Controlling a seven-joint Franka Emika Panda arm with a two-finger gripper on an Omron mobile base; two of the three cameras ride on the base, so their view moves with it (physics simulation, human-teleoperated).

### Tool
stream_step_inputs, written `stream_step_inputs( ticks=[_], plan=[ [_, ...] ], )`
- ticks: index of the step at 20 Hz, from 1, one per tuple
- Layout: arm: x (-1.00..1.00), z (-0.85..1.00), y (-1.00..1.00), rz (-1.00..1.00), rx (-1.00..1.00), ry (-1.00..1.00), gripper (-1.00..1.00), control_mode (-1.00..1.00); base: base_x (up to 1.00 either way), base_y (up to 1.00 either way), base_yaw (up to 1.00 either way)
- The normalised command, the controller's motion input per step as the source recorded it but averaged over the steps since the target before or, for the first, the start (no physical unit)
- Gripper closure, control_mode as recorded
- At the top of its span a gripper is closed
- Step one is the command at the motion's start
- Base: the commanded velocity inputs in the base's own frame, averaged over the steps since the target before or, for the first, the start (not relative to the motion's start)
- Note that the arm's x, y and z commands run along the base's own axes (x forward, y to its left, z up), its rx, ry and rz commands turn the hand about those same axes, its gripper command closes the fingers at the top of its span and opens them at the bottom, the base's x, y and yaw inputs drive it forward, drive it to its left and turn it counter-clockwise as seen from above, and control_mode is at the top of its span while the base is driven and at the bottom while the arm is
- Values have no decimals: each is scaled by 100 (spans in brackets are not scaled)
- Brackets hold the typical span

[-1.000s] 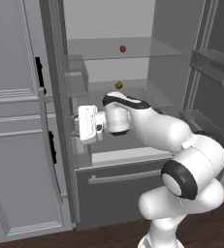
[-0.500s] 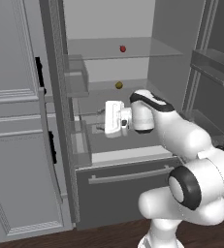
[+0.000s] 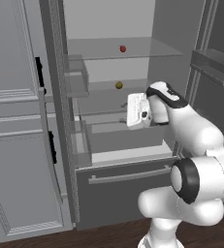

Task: Take the strawberry from the fridge and place it on top of the pancake, located on the dining counter.

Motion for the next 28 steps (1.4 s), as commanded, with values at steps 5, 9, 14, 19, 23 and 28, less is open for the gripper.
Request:
stream_step_inputs(
  ticks=[5, 9, 14, 19, 23, 28],
  plan=[
    [16, 0, -56, 0, -45, -2, -100, -100, 0, 0, 0],
    [0, 0, -37, 2, -50, -14, -100, -100, 0, 0, 0],
    [-4, 0, -19, 15, -54, -21, -100, -100, 0, 0, 0],
    [-32, 0, -9, 52, -54, -18, -100, -100, 0, 0, 0],
    [-42, 0, -10, 65, -50, -21, -100, -100, 0, 0, 0],
    [-29, 1, -8, 74, -46, -17, -100, -100, 0, 0, 0]
  ],
)
